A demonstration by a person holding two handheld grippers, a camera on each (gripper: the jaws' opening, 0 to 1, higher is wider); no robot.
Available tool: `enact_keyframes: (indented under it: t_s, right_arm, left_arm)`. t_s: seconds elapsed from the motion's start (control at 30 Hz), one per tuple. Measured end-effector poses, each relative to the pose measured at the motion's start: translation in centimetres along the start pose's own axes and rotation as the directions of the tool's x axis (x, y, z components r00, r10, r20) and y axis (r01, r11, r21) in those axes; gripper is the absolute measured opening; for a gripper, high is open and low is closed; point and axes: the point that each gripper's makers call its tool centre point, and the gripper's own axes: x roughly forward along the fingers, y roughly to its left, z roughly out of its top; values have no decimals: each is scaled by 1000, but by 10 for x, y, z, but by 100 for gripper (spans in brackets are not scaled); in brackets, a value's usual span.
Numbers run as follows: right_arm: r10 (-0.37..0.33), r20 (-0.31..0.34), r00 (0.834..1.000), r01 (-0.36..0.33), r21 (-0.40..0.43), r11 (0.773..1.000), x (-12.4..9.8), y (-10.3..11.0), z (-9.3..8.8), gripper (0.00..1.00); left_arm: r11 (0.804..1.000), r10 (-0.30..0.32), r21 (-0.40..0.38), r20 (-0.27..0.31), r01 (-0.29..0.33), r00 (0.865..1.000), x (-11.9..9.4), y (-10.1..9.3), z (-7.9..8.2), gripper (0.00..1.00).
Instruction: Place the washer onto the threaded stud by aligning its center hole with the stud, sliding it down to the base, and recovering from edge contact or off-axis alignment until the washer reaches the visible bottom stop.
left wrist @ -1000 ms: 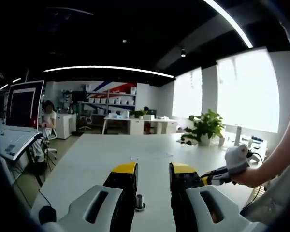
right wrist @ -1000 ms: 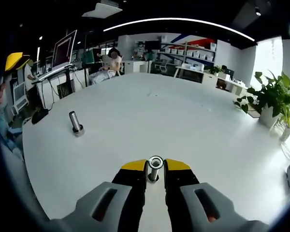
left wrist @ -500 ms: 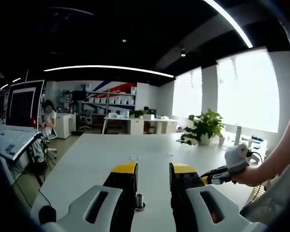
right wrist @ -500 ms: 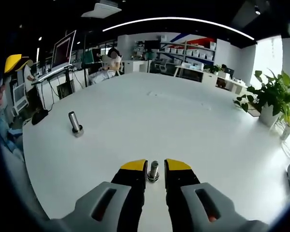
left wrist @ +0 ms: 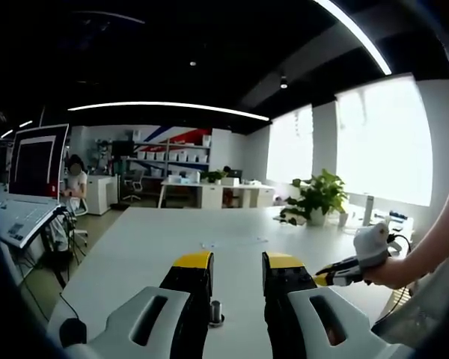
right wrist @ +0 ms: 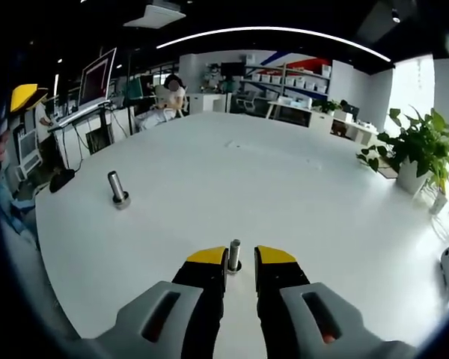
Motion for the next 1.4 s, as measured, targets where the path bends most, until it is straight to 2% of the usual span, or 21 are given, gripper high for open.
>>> enact_keyframes:
  t_s: [0.77, 1.4]
  right_arm:
    - [-1, -2, 1000, 1, 6, 1000, -19, 2, -11, 17]
    - [36, -42, 998, -36, -8, 999, -28, 17, -33, 17]
  left_arm:
    - [1000, -4, 4, 6, 4, 1000, 0, -1, 1, 24]
    - [1000, -4, 8, 4, 4, 1000, 0, -1, 1, 24]
